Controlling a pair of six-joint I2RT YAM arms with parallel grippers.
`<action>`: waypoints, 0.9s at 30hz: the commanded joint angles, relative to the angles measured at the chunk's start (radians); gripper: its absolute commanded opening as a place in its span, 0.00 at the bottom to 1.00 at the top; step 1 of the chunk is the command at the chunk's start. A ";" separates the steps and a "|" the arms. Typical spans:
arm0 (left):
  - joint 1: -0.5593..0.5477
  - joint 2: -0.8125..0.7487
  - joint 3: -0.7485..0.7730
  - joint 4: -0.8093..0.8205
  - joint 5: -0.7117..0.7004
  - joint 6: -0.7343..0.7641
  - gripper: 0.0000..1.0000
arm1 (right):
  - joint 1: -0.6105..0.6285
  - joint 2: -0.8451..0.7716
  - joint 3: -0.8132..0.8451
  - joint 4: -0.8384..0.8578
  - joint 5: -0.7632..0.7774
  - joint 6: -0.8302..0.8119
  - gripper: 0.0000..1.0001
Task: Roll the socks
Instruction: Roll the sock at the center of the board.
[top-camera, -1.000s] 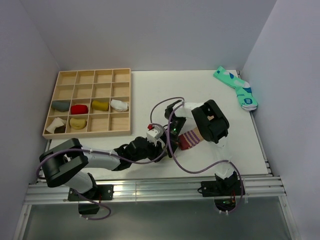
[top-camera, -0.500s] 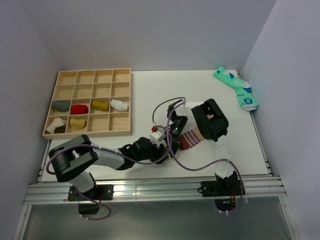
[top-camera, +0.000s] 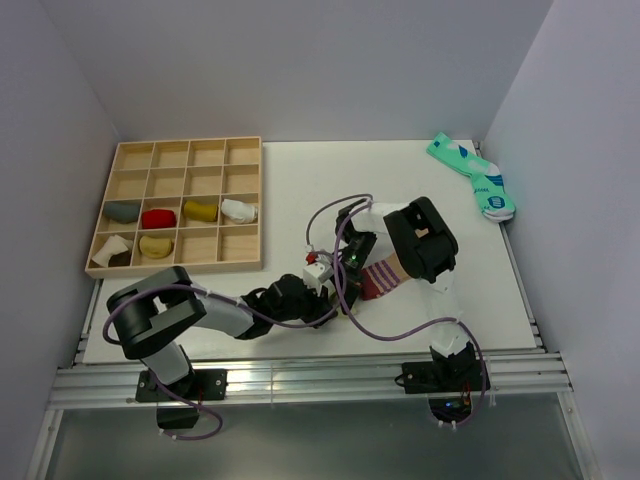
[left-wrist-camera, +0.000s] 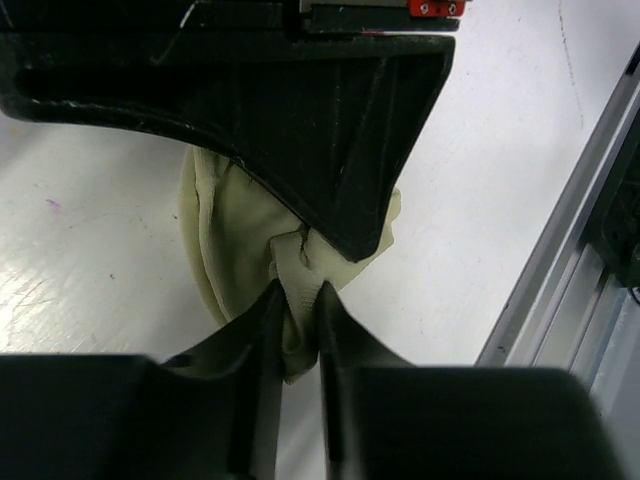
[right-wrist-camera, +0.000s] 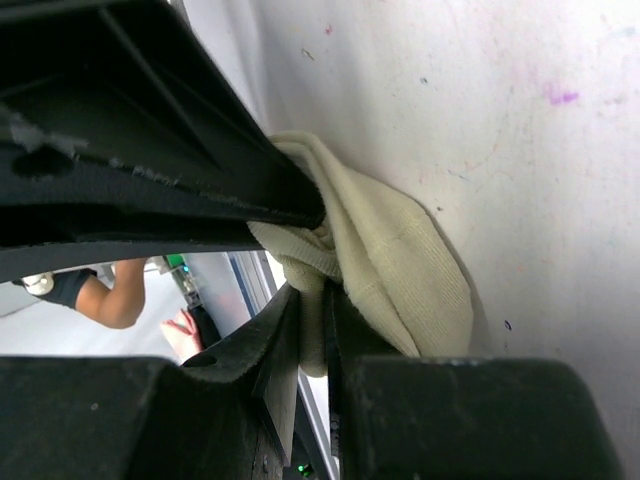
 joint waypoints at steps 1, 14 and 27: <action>-0.005 0.027 0.028 0.012 0.042 -0.044 0.18 | -0.008 -0.007 -0.011 0.089 0.057 0.018 0.18; -0.005 0.069 0.087 -0.200 0.085 -0.317 0.00 | -0.009 -0.192 -0.141 0.349 0.186 0.208 0.38; 0.006 0.075 0.118 -0.303 0.188 -0.568 0.00 | -0.028 -0.430 -0.265 0.524 0.266 0.324 0.49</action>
